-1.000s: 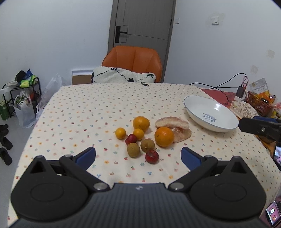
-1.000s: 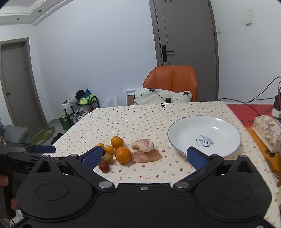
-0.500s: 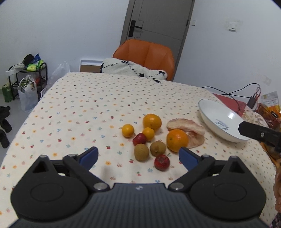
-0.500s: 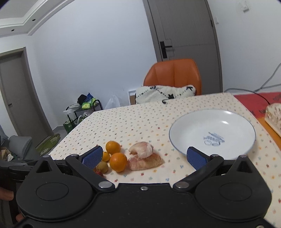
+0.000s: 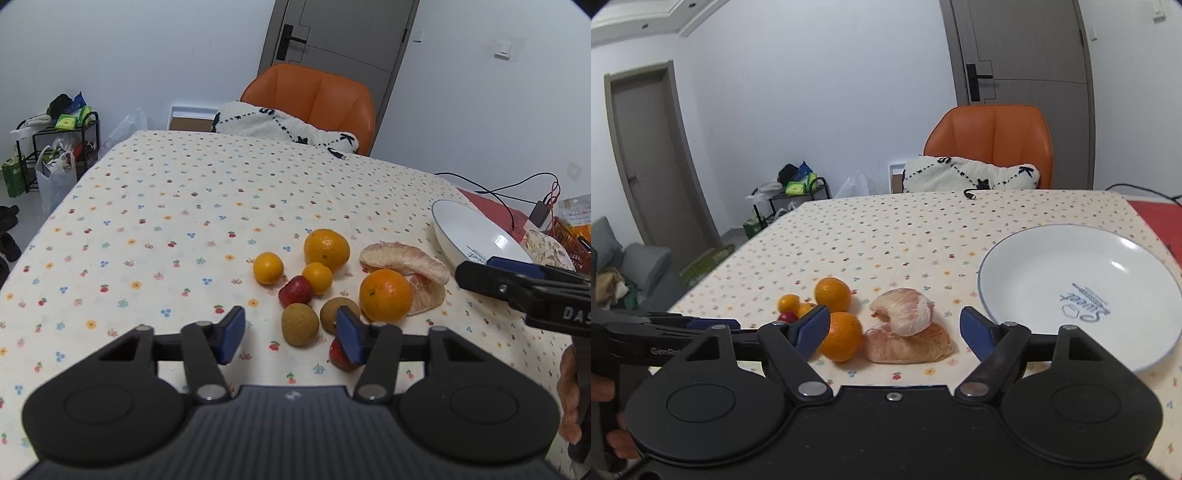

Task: Organize fruits
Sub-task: 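Grasp the kiwi with the left gripper while the right gripper grasps the pomelo segment, then carry the kiwi and pomelo segment to the white plate and release both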

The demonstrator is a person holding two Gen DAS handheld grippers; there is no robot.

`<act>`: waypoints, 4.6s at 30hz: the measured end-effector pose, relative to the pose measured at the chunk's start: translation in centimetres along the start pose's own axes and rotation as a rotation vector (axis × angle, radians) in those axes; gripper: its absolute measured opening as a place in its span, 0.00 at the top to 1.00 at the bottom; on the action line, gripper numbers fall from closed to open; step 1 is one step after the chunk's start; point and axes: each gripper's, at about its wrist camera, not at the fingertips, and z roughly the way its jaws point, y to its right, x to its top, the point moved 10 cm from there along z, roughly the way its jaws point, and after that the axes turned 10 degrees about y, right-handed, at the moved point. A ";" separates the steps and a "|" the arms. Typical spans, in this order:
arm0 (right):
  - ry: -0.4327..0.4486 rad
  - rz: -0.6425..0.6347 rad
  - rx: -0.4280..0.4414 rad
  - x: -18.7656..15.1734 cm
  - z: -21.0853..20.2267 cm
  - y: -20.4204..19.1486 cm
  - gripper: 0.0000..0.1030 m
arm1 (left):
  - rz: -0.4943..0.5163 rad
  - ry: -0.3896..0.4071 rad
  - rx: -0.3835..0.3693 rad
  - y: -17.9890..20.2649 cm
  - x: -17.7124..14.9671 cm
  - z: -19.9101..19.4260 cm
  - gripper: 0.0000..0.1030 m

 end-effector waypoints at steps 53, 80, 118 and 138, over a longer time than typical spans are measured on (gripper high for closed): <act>0.085 0.004 0.011 1.5 1.6 1.8 0.67 | -0.022 0.084 -0.083 1.6 3.8 -0.4 0.79; 0.197 0.067 -0.170 2.8 -4.2 9.8 0.67 | 0.108 0.091 -0.206 12.7 5.2 3.0 0.79; 0.225 0.161 -0.293 1.7 -2.4 19.1 0.67 | 0.181 -0.004 -0.250 21.5 3.6 11.6 0.79; 0.133 0.147 -0.291 0.2 -2.9 18.0 0.51 | 0.183 -0.030 -0.241 22.1 3.3 12.2 0.74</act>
